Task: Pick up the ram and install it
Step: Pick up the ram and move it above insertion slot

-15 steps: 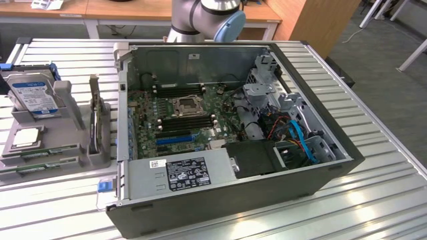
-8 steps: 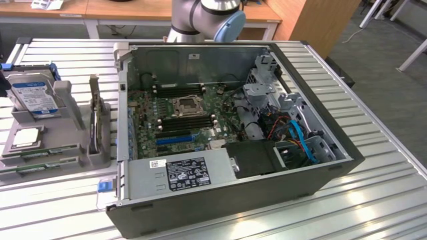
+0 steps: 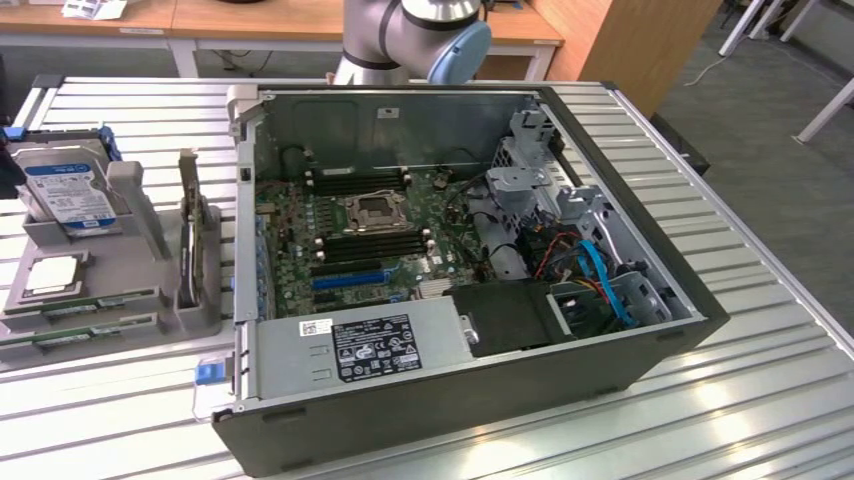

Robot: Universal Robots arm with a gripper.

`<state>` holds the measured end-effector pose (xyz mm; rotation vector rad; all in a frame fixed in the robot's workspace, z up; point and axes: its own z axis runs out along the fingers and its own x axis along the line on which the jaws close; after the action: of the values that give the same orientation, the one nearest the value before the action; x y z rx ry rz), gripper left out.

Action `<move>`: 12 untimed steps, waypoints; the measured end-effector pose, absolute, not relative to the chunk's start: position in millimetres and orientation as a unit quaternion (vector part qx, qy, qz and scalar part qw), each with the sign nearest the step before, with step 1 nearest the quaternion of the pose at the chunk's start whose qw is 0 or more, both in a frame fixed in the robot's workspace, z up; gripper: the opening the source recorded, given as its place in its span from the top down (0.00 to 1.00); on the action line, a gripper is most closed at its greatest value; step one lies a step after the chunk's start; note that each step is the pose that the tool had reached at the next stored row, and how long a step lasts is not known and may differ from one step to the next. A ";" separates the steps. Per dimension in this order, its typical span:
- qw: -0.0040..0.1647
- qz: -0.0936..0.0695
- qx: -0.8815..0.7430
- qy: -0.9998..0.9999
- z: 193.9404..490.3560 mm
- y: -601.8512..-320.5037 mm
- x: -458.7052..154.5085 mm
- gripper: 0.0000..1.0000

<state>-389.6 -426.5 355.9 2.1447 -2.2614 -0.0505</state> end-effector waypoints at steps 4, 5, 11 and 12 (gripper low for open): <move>0.012 -0.016 0.688 -0.725 350.6 -426.5 -389.6 0.76; 0.012 -0.016 0.688 -0.725 349.3 -426.5 -389.6 0.76; 0.012 -0.016 0.688 -0.725 343.3 -426.5 -389.6 0.76; 0.012 -0.016 0.688 -0.725 342.5 -426.5 -389.6 0.76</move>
<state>-389.6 -426.5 342.5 2.1446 -2.2614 -0.0505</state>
